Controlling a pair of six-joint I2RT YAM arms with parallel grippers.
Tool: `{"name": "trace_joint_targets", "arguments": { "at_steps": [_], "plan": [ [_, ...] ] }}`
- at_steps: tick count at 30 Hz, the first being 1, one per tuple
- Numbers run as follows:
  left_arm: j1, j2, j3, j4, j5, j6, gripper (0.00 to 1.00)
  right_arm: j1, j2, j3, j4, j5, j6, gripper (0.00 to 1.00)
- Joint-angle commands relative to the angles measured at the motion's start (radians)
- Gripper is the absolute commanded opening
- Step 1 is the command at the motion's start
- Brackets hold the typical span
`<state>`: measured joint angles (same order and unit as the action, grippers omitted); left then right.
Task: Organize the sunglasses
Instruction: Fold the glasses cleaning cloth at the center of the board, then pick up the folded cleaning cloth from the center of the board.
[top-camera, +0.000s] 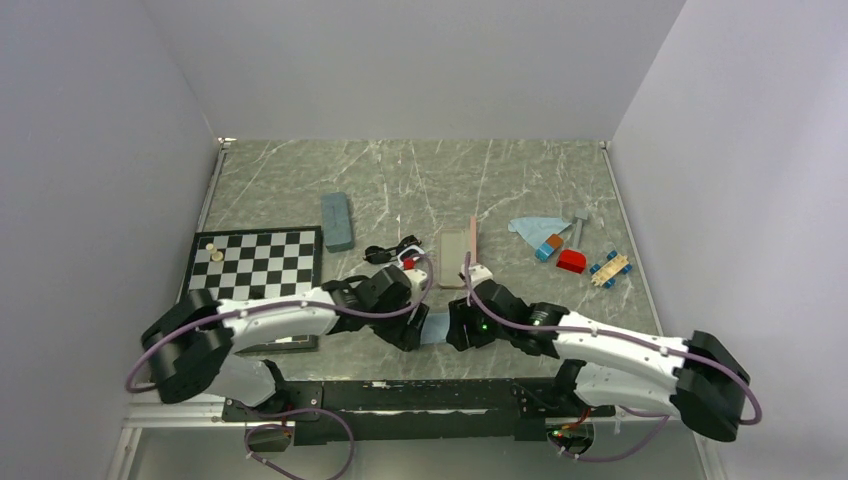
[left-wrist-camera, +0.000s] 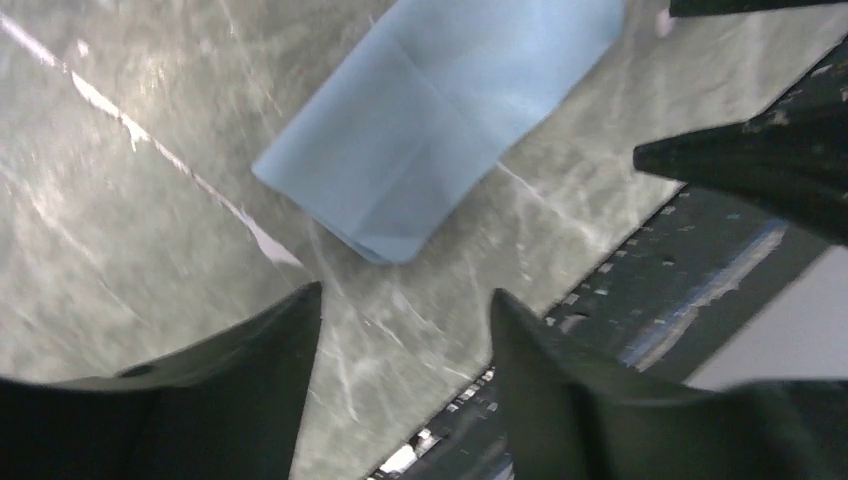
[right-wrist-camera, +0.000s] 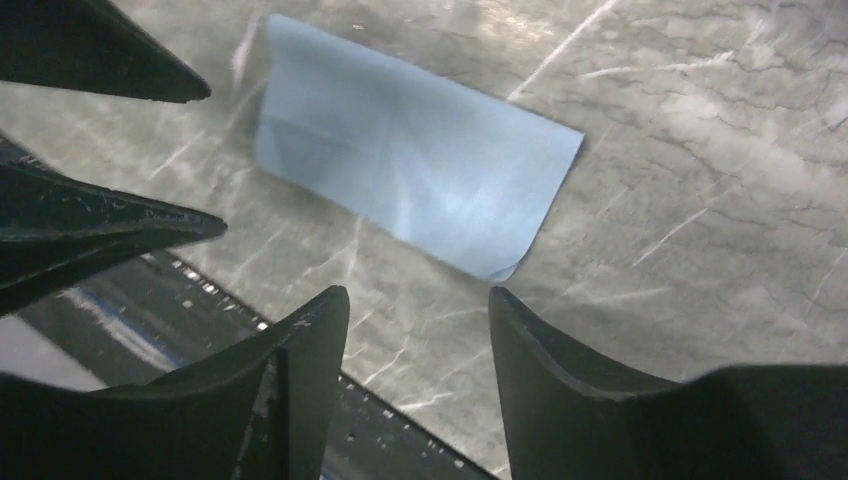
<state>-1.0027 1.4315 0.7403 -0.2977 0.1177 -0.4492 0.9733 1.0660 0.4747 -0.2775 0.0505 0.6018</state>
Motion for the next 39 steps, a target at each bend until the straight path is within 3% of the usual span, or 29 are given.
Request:
{"name": "trace_joint_targets", "arguments": {
  "at_steps": [1, 2, 4, 9, 14, 30, 39],
  "plan": [
    [-0.004, -0.171, -0.052, -0.024, 0.019, -0.098, 0.79, 0.023, -0.159, -0.013, -0.046, 0.022, 0.066, 0.61],
    [-0.002, -0.194, -0.061, -0.032, -0.009, -0.127, 0.85, 0.022, -0.191, -0.017, -0.049, 0.049, 0.085, 0.63],
    [0.015, -0.214, -0.063, -0.039, -0.032, -0.161, 0.87, 0.022, -0.232, -0.018, -0.046, 0.127, 0.124, 0.64],
    [0.039, -0.126, 0.002, -0.043, -0.061, -0.266, 0.75, 0.022, -0.162, 0.032, -0.078, 0.257, 0.256, 0.61],
    [0.039, -0.013, 0.037, -0.096, -0.086, -0.312, 0.68, 0.023, -0.041, 0.043, -0.092, 0.247, 0.343, 0.55],
    [0.035, 0.164, 0.083, -0.146, -0.188, -0.444, 0.47, 0.029, 0.189, 0.072, -0.018, 0.298, 0.362, 0.46],
    [0.003, 0.204, 0.144, -0.232, -0.247, -0.475, 0.35, 0.063, 0.228, 0.116, -0.084, 0.312, 0.361, 0.21]
  ]
}}
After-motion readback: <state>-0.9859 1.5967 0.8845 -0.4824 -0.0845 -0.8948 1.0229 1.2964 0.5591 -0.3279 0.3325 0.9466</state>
